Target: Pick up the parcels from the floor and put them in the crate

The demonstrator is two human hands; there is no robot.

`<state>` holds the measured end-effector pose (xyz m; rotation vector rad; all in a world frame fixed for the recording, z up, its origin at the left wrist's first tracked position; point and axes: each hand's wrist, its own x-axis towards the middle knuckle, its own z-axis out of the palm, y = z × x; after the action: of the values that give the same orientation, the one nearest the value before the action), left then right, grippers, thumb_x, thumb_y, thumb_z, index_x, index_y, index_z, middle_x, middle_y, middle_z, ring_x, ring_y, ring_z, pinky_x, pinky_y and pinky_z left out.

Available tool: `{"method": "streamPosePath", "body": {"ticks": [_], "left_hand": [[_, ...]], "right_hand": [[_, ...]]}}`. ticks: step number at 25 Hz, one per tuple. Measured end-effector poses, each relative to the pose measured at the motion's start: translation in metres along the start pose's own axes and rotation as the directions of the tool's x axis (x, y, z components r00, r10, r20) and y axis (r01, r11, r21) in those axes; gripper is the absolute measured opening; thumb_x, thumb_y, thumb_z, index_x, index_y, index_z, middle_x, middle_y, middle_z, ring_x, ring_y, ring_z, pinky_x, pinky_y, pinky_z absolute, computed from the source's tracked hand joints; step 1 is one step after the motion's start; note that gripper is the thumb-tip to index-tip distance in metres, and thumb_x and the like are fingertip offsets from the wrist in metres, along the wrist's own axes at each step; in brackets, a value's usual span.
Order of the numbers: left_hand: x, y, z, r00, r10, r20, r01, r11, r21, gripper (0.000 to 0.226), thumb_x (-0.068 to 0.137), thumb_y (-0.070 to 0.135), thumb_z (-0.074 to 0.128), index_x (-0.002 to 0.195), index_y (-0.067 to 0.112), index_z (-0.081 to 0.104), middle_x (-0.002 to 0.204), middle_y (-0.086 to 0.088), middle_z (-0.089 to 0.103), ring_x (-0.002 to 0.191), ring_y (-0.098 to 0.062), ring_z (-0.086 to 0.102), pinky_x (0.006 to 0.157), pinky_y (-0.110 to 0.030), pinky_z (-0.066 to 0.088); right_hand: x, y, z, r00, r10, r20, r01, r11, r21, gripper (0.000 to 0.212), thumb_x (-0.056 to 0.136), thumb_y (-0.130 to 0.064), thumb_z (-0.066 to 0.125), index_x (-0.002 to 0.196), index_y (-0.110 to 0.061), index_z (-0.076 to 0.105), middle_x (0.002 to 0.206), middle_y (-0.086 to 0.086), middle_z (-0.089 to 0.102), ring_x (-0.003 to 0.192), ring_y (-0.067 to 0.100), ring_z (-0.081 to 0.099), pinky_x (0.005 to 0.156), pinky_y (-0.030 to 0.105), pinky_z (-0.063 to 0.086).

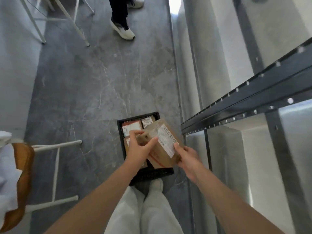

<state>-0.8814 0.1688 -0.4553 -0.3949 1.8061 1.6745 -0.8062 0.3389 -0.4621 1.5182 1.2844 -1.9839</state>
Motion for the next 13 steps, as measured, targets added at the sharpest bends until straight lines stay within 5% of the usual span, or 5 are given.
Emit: {"method": "streamPosePath", "body": {"ticks": [3,7,10,13], "left_hand": [[0.03,-0.074,-0.014,0.995,-0.069,-0.069,0.065,0.997,-0.048,0.043,0.072,0.038,0.083,0.097,0.034,0.048,0.108,0.005,0.066,0.09,-0.005,0.07,0.074,-0.037,0.061],[0.081,-0.189,-0.04,0.953,-0.301,-0.02,0.3,0.953,-0.029,0.036,0.073,0.044,0.081,0.094,0.03,0.055,0.112,0.006,0.065,0.096,-0.008,0.067,0.074,-0.03,0.06],[0.122,-0.252,-0.051,0.911,-0.413,0.015,0.408,0.904,0.128,0.039,0.076,0.045,0.078,0.095,0.016,0.06,0.108,-0.001,0.069,0.1,-0.016,0.068,0.089,-0.038,0.057],[0.167,-0.295,-0.051,0.919,-0.394,-0.008,0.393,0.915,0.094,0.033,0.082,0.035,0.076,0.093,0.007,0.062,0.104,-0.008,0.072,0.099,-0.023,0.07,0.093,-0.043,0.056]], "right_hand": [[0.052,0.05,0.008,0.996,0.086,0.015,-0.085,0.995,-0.053,0.031,0.091,-0.024,0.07,0.117,-0.009,0.063,0.112,0.01,0.073,0.103,0.026,0.07,0.091,0.049,0.057],[0.135,0.108,0.006,0.997,-0.008,-0.072,-0.019,0.93,-0.367,0.036,0.083,-0.013,0.077,0.115,-0.02,0.062,0.115,0.001,0.07,0.103,0.018,0.068,0.091,0.042,0.057],[0.193,0.129,0.007,0.993,-0.116,-0.009,0.086,0.78,-0.619,0.049,0.081,-0.01,0.077,0.124,-0.026,0.057,0.118,-0.005,0.067,0.108,0.014,0.063,0.094,0.033,0.053],[0.257,0.134,0.014,0.986,-0.148,0.081,0.157,0.629,-0.762,0.064,0.083,-0.014,0.076,0.139,-0.026,0.049,0.127,-0.006,0.064,0.115,0.013,0.059,0.103,0.036,0.047]]}}
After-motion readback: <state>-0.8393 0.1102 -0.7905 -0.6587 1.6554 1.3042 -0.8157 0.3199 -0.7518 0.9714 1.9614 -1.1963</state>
